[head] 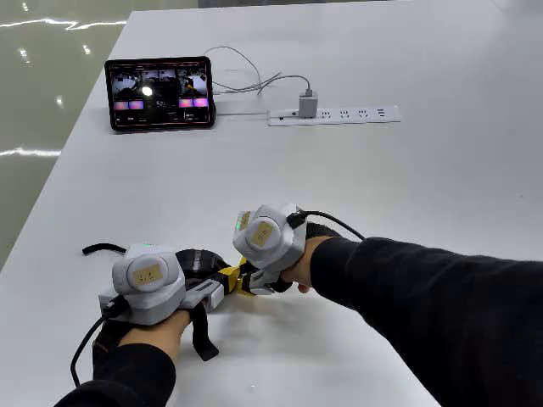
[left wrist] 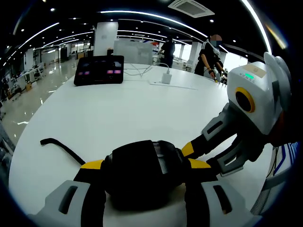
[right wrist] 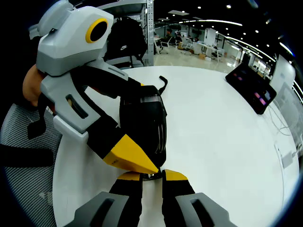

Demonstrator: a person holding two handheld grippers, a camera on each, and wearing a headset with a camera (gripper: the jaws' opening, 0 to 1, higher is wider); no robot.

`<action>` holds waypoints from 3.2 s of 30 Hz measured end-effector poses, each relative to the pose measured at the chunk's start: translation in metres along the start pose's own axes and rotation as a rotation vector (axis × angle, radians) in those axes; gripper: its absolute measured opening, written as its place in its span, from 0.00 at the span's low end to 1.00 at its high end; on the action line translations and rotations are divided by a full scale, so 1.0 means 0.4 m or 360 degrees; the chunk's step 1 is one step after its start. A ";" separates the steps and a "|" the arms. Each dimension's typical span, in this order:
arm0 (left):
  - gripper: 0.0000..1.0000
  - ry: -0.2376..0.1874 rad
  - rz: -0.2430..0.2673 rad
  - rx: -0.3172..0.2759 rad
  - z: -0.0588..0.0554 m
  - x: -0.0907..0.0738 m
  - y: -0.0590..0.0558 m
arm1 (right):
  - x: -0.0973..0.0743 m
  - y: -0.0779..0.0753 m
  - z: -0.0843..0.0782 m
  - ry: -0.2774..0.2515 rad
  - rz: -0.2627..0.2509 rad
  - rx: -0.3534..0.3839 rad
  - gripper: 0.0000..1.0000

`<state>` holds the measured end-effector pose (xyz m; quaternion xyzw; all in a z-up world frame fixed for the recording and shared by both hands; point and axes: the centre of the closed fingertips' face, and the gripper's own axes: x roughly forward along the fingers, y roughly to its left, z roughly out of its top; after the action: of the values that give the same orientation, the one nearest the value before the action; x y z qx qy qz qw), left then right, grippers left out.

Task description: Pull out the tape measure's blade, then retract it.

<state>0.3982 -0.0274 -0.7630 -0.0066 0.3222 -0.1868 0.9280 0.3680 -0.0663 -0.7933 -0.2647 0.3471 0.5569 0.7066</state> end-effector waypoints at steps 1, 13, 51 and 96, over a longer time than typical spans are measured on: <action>0.63 0.0005 -0.0002 0.0005 0.001 0.000 0.000 | 0.000 -0.001 0.000 0.0002 -0.0004 0.0001 0.11; 0.63 0.0031 -0.0061 -0.0036 0.023 -0.017 0.004 | -0.006 0.003 0.005 0.0014 -0.0021 -0.0031 0.12; 0.99 0.0129 -0.0391 0.0223 -0.005 -0.117 0.030 | -0.194 0.021 -0.002 -0.0246 -0.0203 0.0222 0.39; 0.99 0.0134 -0.0682 0.0520 -0.017 -0.206 0.022 | -0.499 0.033 -0.372 -0.0336 -0.0510 0.0570 0.66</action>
<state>0.3377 0.0103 -0.7205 0.0829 0.3174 -0.4286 0.8418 0.2984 -0.2968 -0.7287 -0.1273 0.3182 0.3921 0.8537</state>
